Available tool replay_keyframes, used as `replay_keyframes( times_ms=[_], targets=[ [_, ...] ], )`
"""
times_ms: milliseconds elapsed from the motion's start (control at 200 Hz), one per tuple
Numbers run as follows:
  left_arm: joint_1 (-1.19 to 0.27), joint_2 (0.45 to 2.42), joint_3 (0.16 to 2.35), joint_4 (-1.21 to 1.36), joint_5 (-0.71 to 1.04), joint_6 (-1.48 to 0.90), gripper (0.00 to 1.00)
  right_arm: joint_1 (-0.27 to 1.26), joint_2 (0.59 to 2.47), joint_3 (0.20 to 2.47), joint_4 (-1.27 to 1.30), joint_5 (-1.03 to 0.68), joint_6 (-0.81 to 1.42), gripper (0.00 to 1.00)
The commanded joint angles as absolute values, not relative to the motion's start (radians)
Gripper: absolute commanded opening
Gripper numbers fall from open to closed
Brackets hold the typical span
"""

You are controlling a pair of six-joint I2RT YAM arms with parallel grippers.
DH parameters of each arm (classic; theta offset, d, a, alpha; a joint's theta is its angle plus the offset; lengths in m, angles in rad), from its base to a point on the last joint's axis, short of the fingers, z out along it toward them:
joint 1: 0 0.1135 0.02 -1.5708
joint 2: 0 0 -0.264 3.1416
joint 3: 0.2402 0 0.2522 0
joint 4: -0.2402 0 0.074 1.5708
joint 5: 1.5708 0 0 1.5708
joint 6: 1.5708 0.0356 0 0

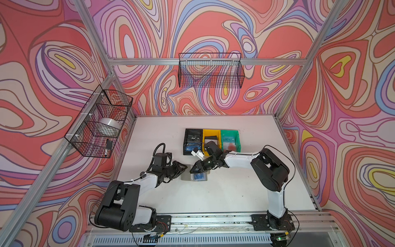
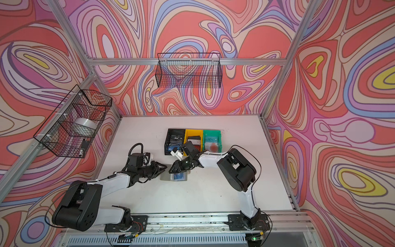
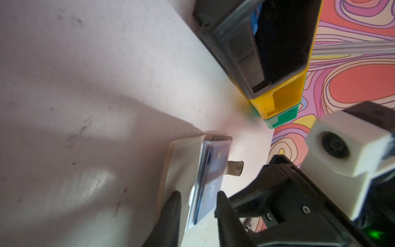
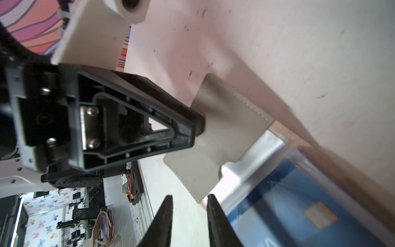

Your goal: Take the credit cards out of the card holder

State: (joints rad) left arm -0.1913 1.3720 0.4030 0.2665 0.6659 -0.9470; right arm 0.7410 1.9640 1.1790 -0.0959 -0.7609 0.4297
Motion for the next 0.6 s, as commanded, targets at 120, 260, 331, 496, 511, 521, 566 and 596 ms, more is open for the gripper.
replay_keyframes(
  times_ms=[120, 260, 331, 496, 511, 521, 566, 596],
  targets=[
    [-0.211, 1.439, 0.39, 0.365, 0.67, -0.975, 0.33, 0.743, 1.895, 1.179, -0.293, -0.53, 0.35, 0.25],
    [-0.238, 1.48, 0.398, 0.398, 0.667, -0.981, 0.31, 0.739, 1.894, 1.168, -0.328, -0.485, 0.355, 0.2],
    [-0.254, 1.492, 0.407, 0.4, 0.659, -0.978, 0.31, 0.739, 1.886, 1.157, -0.328, -0.464, 0.358, 0.18],
    [-0.262, 1.511, 0.399, 0.438, 0.662, -0.995, 0.31, 0.737, 1.875, 1.15, -0.348, -0.428, 0.351, 0.16],
    [-0.263, 1.512, 0.399, 0.439, 0.663, -0.996, 0.31, 0.736, 1.875, 1.15, -0.351, -0.424, 0.351, 0.16],
    [-0.263, 1.513, 0.399, 0.441, 0.664, -0.995, 0.31, 0.735, 1.874, 1.15, -0.352, -0.421, 0.349, 0.16],
    [-0.264, 1.516, 0.399, 0.444, 0.664, -0.996, 0.31, 0.732, 1.874, 1.15, -0.357, -0.412, 0.348, 0.15],
    [-0.266, 1.519, 0.399, 0.447, 0.664, -0.998, 0.31, 0.729, 1.876, 1.15, -0.359, -0.41, 0.349, 0.15]
  ],
)
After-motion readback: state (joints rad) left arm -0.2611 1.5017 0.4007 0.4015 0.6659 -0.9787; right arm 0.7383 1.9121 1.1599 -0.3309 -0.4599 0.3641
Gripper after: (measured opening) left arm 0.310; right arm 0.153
